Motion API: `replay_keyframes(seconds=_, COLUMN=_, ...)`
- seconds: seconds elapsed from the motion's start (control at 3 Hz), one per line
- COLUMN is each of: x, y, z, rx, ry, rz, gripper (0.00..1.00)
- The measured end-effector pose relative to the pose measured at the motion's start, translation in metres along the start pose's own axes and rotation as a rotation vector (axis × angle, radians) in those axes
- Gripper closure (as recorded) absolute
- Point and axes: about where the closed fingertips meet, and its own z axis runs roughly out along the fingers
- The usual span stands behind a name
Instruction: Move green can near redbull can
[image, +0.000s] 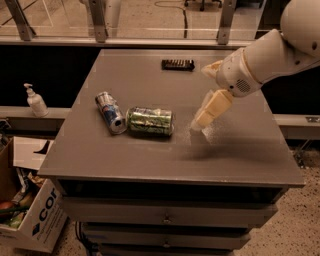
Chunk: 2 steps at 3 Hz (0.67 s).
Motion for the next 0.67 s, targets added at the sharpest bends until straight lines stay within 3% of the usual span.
replay_keyframes(seconds=0.33, x=0.0323, y=-0.0048, z=-0.0453, rx=0.0, ry=-0.082, rz=-0.016, gripper=0.0)
replay_keyframes(seconds=0.67, x=0.0322, y=-0.0048, z=-0.0458, rx=0.0, ry=-0.083, rz=-0.018, gripper=0.0)
